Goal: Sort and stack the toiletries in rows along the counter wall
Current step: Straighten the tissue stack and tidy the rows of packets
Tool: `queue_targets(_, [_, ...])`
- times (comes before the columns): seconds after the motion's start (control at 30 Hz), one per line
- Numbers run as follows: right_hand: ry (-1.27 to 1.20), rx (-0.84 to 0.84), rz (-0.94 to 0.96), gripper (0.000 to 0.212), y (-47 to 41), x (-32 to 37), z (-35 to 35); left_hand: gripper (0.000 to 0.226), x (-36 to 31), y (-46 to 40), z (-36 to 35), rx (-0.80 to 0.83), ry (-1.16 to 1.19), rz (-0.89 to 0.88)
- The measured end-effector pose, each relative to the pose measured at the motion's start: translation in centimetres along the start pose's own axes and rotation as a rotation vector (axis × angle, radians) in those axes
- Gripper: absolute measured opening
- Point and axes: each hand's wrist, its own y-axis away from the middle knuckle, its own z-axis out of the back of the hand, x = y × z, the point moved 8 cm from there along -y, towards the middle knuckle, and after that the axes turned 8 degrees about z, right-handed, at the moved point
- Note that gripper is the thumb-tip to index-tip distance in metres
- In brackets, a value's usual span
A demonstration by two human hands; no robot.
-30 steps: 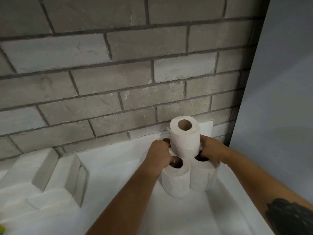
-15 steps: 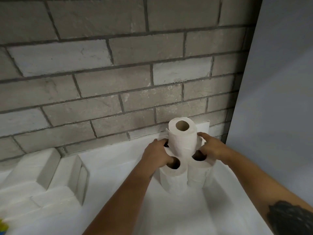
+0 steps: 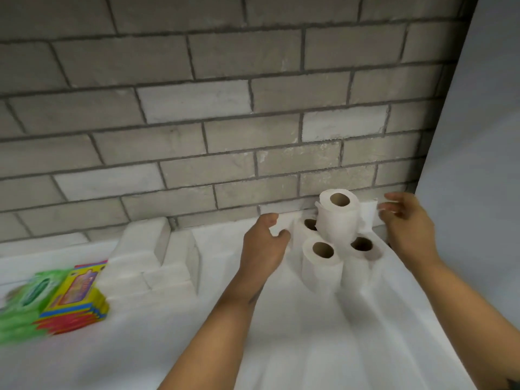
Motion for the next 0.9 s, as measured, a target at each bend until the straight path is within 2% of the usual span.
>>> queue_targets(0.17, [-0.104, 0.019, 0.035, 0.021, 4.5, 4.6, -3.0, 0.037, 4.0, 2.9, 5.4, -0.055, 0.151, 0.050])
queue_targets(0.43, [-0.198, 0.264, -0.026, 0.025, 11.7, 8.5, -13.6, 0.035, 12.5, 5.0, 15.0, -0.162, 0.194, 0.201])
queue_targets(0.63, [-0.174, 0.407, -0.073, 0.029, 17.0, 9.6, -21.0, 0.051, 20.2, 5.6, 19.7, -0.228, 0.304, 0.396])
queue_targets(0.77, [-0.133, 0.489, -0.112, 0.034, 19.7, 9.5, -25.1, 0.069, 22.4, 5.0, 21.9, -0.285, 0.386, 0.401])
queue_targets(0.9, [-0.094, 0.564, -0.139, 0.042, 21.4, 9.1, -28.1, 0.071, 23.5, 4.2, 22.6, -0.266, 0.439, 0.380])
